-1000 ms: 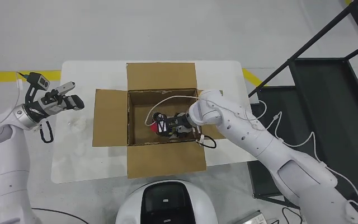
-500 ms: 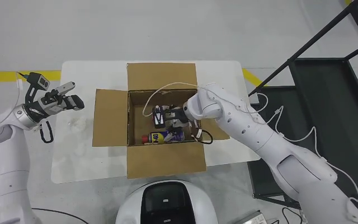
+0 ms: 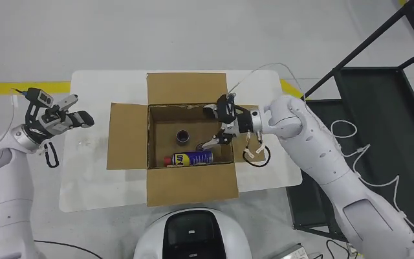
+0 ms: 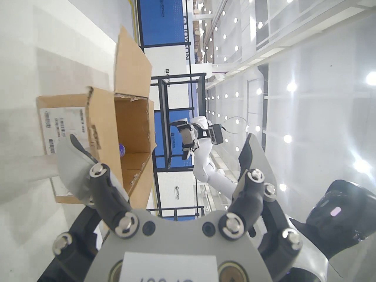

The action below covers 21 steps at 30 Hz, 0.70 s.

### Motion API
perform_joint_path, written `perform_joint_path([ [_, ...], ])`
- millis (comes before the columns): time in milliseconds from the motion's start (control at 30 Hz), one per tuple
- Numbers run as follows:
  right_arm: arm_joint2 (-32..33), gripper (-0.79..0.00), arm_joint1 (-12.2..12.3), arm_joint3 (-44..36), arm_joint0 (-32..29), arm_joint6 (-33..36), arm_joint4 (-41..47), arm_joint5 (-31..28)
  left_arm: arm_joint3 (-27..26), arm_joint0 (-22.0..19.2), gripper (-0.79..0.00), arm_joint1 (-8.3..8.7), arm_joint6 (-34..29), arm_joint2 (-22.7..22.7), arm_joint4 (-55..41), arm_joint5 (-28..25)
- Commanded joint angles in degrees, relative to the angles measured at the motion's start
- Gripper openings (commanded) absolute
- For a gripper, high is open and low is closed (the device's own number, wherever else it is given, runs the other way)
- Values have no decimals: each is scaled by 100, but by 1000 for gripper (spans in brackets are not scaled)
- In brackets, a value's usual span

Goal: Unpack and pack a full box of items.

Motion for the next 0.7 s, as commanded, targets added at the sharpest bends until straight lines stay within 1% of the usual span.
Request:
perform_joint_path([
  [0, 305, 0, 133, -86, -237, 105, 270, 0, 204, -41, 0, 26, 113, 4, 101, -169],
  [133, 843, 0, 354, -131, -686, 316, 629, 0, 559, -146, 0, 44, 330, 225, 427, -409],
  [233, 1165, 0, 466, -105, -979, 348, 850, 11, 880, -268, 0, 11, 423, 491, 455, -500],
  [400, 1189, 0, 475, -119, -1007, 350, 869, 14, 1527, -595, 0, -73, 459, 928, 326, -601],
  [533, 1189, 0, 475, -119, -1007, 350, 869, 14, 1993, -867, 0, -157, 161, 1164, -157, -567],
  [667, 1189, 0, 475, -119, -1007, 350, 869, 14, 2369, -1118, 0, -215, 1, 1359, -372, -544],
])
